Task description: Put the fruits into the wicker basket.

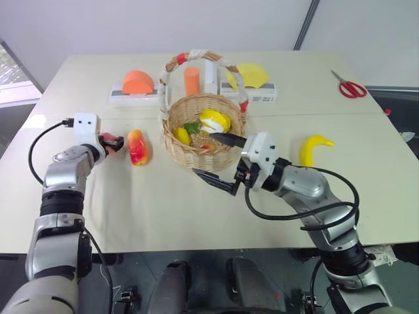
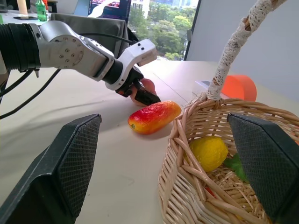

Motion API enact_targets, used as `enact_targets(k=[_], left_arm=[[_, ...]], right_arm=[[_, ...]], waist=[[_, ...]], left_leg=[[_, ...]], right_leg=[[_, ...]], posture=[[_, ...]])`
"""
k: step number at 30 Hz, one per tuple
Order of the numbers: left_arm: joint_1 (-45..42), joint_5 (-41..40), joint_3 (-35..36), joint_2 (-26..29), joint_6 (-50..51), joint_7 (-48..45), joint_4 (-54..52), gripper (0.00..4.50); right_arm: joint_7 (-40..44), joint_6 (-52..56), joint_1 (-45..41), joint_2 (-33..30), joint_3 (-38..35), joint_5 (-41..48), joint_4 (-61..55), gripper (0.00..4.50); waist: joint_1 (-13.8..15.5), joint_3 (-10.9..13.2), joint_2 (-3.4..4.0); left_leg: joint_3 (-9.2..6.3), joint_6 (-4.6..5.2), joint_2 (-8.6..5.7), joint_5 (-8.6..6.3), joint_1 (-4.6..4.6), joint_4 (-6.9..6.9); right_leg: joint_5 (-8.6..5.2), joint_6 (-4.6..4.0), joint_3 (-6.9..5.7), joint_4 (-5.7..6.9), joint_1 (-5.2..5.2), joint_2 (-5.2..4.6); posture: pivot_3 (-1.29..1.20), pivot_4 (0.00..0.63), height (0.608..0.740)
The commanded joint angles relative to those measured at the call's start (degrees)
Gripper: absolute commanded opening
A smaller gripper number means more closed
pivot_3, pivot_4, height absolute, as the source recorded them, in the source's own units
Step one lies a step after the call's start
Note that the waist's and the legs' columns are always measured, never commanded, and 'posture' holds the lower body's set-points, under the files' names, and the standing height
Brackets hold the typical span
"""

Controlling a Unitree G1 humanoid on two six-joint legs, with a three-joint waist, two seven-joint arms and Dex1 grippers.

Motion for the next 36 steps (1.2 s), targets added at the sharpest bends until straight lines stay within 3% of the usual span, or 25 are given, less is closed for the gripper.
enact_targets(k=[1,3,7,11,16,18,20,24,27,31,36], left_arm=[[-0.7,0.2,1.5,0.8,-1.1,0.1,-1.5,3.13],[-0.1,0.4,1.5,1.3,-0.2,0.5,-2.4,2.51],[3.0,-0.3,3.2,2.9,-0.4,0.4,-8.6,2.51],[8.0,-5.5,7.7,4.0,-0.4,-4.0,-22.8,2.51],[15.8,-22.1,9.5,5.1,5.9,-17.3,-49.0,2.51],[15.6,-25.3,4.2,5.3,10.1,-19.6,-56.0,2.51],[12.6,-23.1,-2.0,4.3,12.3,-18.0,-57.7,2.51],[2.3,-13.2,-14.3,-1.5,11.4,-13.5,-50.8,2.51],[-1.5,-9.8,-17.9,-4.3,11.2,-12.8,-45.5,2.51],[-3.4,-9.1,-17.5,-6.3,11.4,-13.0,-41.8,4.44],[-2.7,-13.7,-10.9,-5.1,13.6,-15.1,-44.7,4.44]], right_arm=[[-0.1,-1.1,-0.5,0.5,-0.1,-0.1,-1.2,4.50],[0.0,-0.8,-1.0,0.6,-0.2,0.0,-1.3,4.50],[0.2,-0.8,-1.8,0.6,-0.5,0.0,-1.0,4.50],[0.5,-0.7,-2.2,0.3,-1.0,0.1,-0.8,4.50],[1.2,-0.8,-3.2,-0.4,-2.1,0.5,0.4,4.50],[1.6,-1.2,-4.0,-0.7,-2.5,0.3,1.6,4.50],[1.9,-1.4,-4.5,-0.7,-2.5,0.2,2.4,4.50],[2.0,-1.7,-5.0,-0.3,-1.9,-0.3,3.0,4.50],[1.3,-1.6,-4.9,0.2,-1.5,-0.6,2.6,4.50],[-0.2,-1.2,-3.9,0.5,-1.7,-1.4,2.0,4.50],[-1.8,-0.5,-2.2,-0.1,-2.1,-2.6,2.2,4.50]], waist=[[0.1,0.0,0.00],[0.3,0.0,0.00],[0.3,0.0,0.00],[0.3,0.0,-0.01],[0.8,0.0,-0.02],[0.8,0.0,-0.02],[0.9,0.0,-0.02],[0.7,0.0,-0.03],[0.0,0.0,-0.02],[-0.6,0.0,-0.01],[-0.8,0.0,-0.01]], left_leg=[[0.00,0.00,0.00,0.00,0.00,0.00],[0.00,0.00,0.00,0.00,0.00,0.00],[0.01,0.00,0.00,0.00,0.00,0.00],[0.00,0.00,0.05,0.00,-0.03,-0.02],[-0.03,-0.03,0.01,-0.01,-0.09,-0.03],[-0.04,-0.03,0.01,-0.01,-0.08,-0.02],[-0.06,-0.03,-0.01,-0.01,-0.03,-0.02],[-0.09,-0.02,-0.03,0.00,0.03,0.03],[0.02,0.00,-0.04,0.00,0.03,0.01],[0.02,0.00,0.03,0.00,-0.01,-0.04],[0.02,-0.02,0.05,0.01,-0.04,0.00]], right_leg=[[0.00,0.00,0.00,0.00,0.00,0.00],[0.00,0.00,0.00,0.00,0.00,0.00],[0.00,0.00,0.02,0.00,-0.01,-0.01],[0.00,-0.01,0.03,0.00,-0.05,0.00],[0.00,-0.02,0.06,-0.10,-0.02,-0.16],[0.00,-0.02,0.06,-0.17,0.04,-0.16],[0.00,-0.02,0.04,-0.20,0.13,-0.16],[0.01,0.00,-0.06,-0.18,0.20,0.07],[0.01,0.00,-0.01,-0.17,0.14,0.19],[-0.01,-0.02,0.01,-0.11,0.00,0.21],[0.00,-0.01,0.01,-0.07,-0.01,0.15]], posture=[[0.00,0.150,0.740],[0.00,0.150,0.740],[0.00,0.150,0.740],[0.00,0.150,0.740],[0.00,0.150,0.740],[0.00,0.150,0.740],[0.00,0.150,0.740],[0.00,0.150,0.740],[0.00,0.150,0.740],[0.00,0.150,0.740],[0.00,0.150,0.740]])
